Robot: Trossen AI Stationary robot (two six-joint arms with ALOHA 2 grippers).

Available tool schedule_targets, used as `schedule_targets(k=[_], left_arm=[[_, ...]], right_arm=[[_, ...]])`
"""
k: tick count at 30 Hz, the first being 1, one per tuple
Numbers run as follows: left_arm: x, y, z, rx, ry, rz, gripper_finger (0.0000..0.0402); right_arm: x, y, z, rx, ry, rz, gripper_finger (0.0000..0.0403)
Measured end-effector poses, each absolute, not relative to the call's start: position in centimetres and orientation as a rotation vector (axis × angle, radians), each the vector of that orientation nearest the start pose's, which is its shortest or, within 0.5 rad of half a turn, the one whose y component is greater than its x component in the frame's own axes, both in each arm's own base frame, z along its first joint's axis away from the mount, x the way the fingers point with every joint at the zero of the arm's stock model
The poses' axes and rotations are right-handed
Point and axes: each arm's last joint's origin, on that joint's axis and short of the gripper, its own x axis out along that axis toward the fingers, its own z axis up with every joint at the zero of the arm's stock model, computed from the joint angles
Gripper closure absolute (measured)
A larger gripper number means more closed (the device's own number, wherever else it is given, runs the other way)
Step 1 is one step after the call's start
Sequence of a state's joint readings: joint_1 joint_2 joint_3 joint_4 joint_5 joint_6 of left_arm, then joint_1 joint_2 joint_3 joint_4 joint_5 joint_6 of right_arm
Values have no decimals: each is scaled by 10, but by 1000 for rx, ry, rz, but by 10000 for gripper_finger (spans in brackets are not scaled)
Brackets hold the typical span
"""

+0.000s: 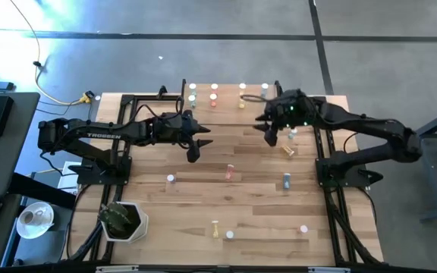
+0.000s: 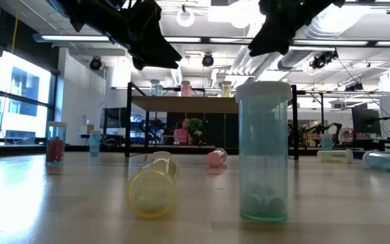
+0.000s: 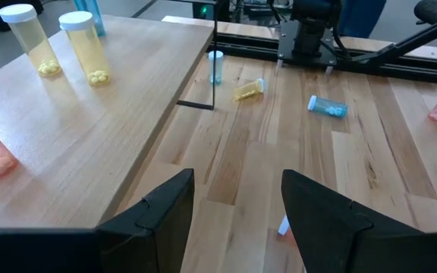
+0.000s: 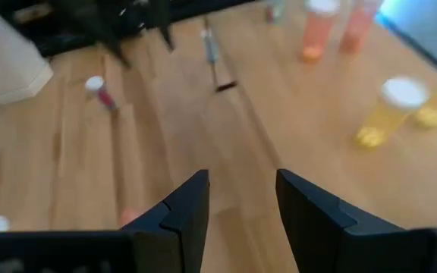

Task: Pick and place medicine bottles onto shelf by color
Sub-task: Put the blue pill bottle on the shelf

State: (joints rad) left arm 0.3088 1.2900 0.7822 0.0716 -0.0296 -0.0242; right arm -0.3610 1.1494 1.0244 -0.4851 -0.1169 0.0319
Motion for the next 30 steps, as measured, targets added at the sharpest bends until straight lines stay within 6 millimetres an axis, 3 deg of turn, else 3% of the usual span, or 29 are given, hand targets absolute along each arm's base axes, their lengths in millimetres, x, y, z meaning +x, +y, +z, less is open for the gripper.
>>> schedule_targets(k=[16,24,30], left_arm=[[258,77,236,-161,582,376,213],[233,67,237,-197,741,500,213],[214,58,241,-218,811,572,213]], right_arm=[[223,-29,253,360,793,-293,257],[218,-16,235,356,840,-344,257],[218,-15,234,335,826,-371,257]])
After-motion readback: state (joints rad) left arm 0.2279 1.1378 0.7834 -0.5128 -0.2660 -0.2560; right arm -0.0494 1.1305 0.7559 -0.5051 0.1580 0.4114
